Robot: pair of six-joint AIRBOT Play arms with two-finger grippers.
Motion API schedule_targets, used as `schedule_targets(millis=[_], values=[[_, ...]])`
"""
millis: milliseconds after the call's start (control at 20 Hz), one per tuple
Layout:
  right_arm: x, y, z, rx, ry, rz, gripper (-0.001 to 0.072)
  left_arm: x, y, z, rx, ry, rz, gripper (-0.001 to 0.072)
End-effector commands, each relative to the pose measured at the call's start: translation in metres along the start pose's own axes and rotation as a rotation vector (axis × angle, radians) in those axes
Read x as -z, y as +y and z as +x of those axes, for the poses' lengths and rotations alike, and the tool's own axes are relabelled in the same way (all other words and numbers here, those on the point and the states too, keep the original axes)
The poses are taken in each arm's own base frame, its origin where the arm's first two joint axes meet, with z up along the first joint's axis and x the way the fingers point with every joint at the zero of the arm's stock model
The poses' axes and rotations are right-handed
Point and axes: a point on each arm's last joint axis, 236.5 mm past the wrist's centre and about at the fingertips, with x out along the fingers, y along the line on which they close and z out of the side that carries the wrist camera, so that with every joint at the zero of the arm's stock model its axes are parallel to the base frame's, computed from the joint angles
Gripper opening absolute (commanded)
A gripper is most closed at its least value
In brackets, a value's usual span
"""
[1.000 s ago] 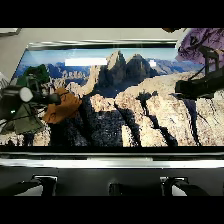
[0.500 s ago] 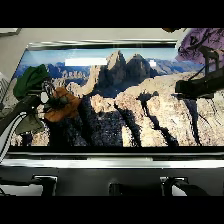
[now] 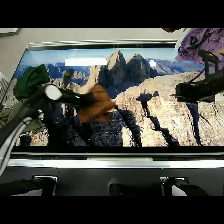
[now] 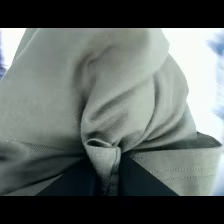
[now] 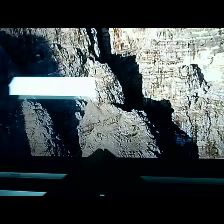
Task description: Fold the clothes and pants, and hang the long-sleeved shirts on hangers.
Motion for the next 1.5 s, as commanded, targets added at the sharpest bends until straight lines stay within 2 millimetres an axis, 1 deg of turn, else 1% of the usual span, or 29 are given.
schedule_targets(millis=[0,50,100,150,200,250,300,350,400,450,500,550,600,650,700,750,850,900,1000,1050,1100,1150,1200,1350,1400,1450], values=[[0.012,-0.002,-0.001,0.008,0.048,0.001,0.0079,0.073,-0.088,0.033,0.122,0.109,0.020,0.0017],[0.015,-0.002,-0.002,0.009,0.059,0.001,0.0079,0.093,-0.089,0.051,0.090,0.145,0.019,0.0017],[0.015,-0.002,-0.002,0.009,0.058,0.001,0.0079,0.110,-0.084,0.067,0.053,0.180,0.005,0.0017],[0.012,-0.002,-0.001,0.009,0.047,0.002,0.0080,0.123,-0.078,0.081,0.026,0.214,-0.026,0.0019],[0.006,-0.004,-0.001,0.015,0.020,-0.001,0.0082,0.127,-0.072,0.088,0.012,0.229,-0.055,0.0029],[-0.001,-0.007,-0.001,0.030,-0.010,-0.003,0.0092,0.123,-0.069,0.088,0.006,0.224,-0.076,0.0151],[-0.010,-0.012,-0.001,0.050,-0.045,-0.003,0.0111,0.112,-0.067,0.081,0.011,0.204,-0.089,0.0413],[-0.021,-0.020,-0.002,0.085,-0.092,-0.003,0.0250,0.098,-0.062,0.070,0.013,0.182,-0.100,0.0647],[-0.032,-0.030,-0.003,0.126,-0.134,-0.012,0.0365,0.080,-0.052,0.054,0.002,0.152,-0.096,0.0697],[-0.042,-0.042,-0.002,0.160,-0.169,0.007,0.0372,0.064,-0.040,0.037,-0.016,0.126,-0.076,0.0697],[-0.047,-0.050,0.005,0.140,-0.175,0.068,0.0343,0.048,-0.024,0.018,-0.043,0.103,-0.057,0.0697],[-0.046,-0.056,0.021,0.093,-0.145,0.126,0.0343,0.036,-0.009,0.001,-0.071,0.086,-0.048,0.0696],[-0.037,-0.057,0.045,0.011,-0.083,0.195,0.0346,0.026,0.006,-0.015,-0.098,0.073,-0.045,0.0690],[-0.024,-0.051,0.070,-0.099,-0.006,0.261,0.0372,0.020,0.018,-0.028,-0.114,0.068,-0.048,0.0686],[-0.009,-0.036,0.094,-0.242,0.074,0.305,0.0408,0.015,0.028,-0.037,-0.124,0.068,-0.053,0.0680],[0.005,-0.020,0.112,-0.367,0.132,0.327,0.0423,0.013,0.037,-0.043,-0.136,0.074,-0.062,0.0681],[0.031,0.009,0.144,-0.532,0.206,0.351,0.0424,0.014,0.049,-0.048,-0.153,0.092,-0.078,0.0681],[0.045,0.015,0.159,-0.558,0.229,0.360,0.0424,0.013,0.050,-0.048,-0.155,0.092,-0.081,0.0681],[0.071,0.018,0.191,-0.527,0.257,0.387,0.0424,0.013,0.050,-0.047,-0.153,0.090,-0.080,0.0681],[0.080,0.021,0.201,-0.514,0.266,0.393,0.0420,0.014,0.049,-0.047,-0.153,0.092,-0.079,0.0681],[0.088,0.026,0.209,-0.508,0.274,0.391,0.0398,0.014,0.049,-0.047,-0.152,0.093,-0.080,0.0681],[0.095,0.033,0.214,-0.509,0.280,0.371,0.0347,0.014,0.049,-0.047,-0.152,0.093,-0.079,0.0681],[0.100,0.038,0.220,-0.502,0.279,0.346,0.0345,0.014,0.049,-0.046,-0.151,0.093,-0.080,0.0681],[0.101,0.054,0.231,-0.487,0.266,0.313,0.0345,0.013,0.049,-0.046,-0.151,0.090,-0.080,0.0681],[0.104,0.057,0.236,-0.484,0.279,0.308,0.0341,0.013,0.049,-0.046,-0.151,0.090,-0.079,0.0681],[0.107,0.059,0.239,-0.482,0.293,0.306,0.0262,0.013,0.049,-0.046,-0.151,0.091,-0.080,0.0681]])
